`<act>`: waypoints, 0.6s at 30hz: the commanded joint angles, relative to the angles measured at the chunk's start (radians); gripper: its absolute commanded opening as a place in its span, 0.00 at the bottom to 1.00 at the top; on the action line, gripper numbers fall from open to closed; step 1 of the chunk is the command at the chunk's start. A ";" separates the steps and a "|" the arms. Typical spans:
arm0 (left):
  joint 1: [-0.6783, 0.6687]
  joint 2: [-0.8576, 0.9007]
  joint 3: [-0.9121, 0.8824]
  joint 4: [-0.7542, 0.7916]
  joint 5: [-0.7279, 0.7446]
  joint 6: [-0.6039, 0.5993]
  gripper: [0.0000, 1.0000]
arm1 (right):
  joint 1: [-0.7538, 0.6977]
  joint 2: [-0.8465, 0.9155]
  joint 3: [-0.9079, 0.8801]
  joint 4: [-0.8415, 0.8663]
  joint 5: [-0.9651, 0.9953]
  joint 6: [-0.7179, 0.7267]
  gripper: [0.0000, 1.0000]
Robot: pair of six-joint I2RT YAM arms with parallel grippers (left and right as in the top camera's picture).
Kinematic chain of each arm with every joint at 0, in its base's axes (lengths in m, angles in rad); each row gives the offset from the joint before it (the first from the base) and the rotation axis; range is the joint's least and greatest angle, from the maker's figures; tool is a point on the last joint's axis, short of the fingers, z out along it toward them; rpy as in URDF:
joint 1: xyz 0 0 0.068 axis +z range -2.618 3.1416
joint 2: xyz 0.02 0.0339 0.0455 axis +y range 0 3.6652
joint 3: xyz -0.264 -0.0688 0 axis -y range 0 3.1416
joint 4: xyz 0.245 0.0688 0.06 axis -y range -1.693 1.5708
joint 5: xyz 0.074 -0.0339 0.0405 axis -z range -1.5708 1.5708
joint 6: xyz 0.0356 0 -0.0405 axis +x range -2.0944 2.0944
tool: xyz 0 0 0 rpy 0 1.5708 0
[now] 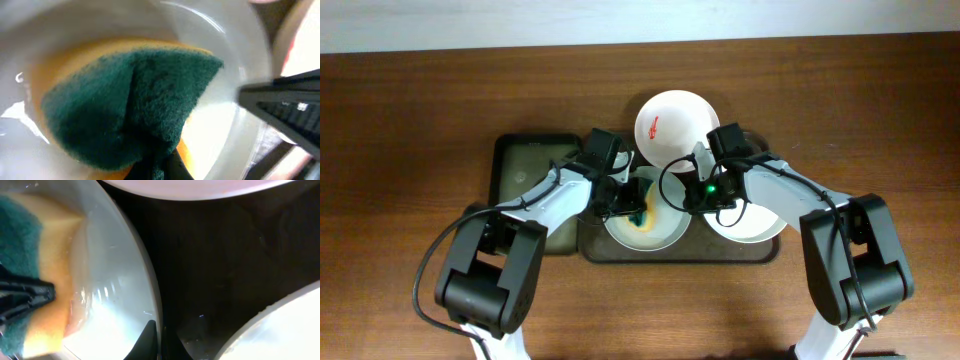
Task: Clean dirty plates on tray and stack at the side
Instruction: 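Scrub the front plate's red smear with the sponge in the left gripper, then return the sponge to the black tray with the left gripper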
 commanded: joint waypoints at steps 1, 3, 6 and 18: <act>-0.038 0.071 -0.041 0.036 0.235 -0.009 0.00 | 0.026 0.017 -0.014 0.003 -0.055 -0.018 0.04; -0.033 0.069 -0.022 0.039 0.300 -0.008 0.00 | 0.026 0.017 -0.014 0.000 -0.055 -0.018 0.04; -0.013 0.020 0.008 0.039 0.340 -0.001 0.00 | 0.026 0.017 -0.014 0.000 -0.055 -0.018 0.04; 0.333 -0.524 0.024 -0.344 -0.367 -0.001 0.00 | 0.026 0.017 -0.014 -0.001 -0.055 -0.018 0.04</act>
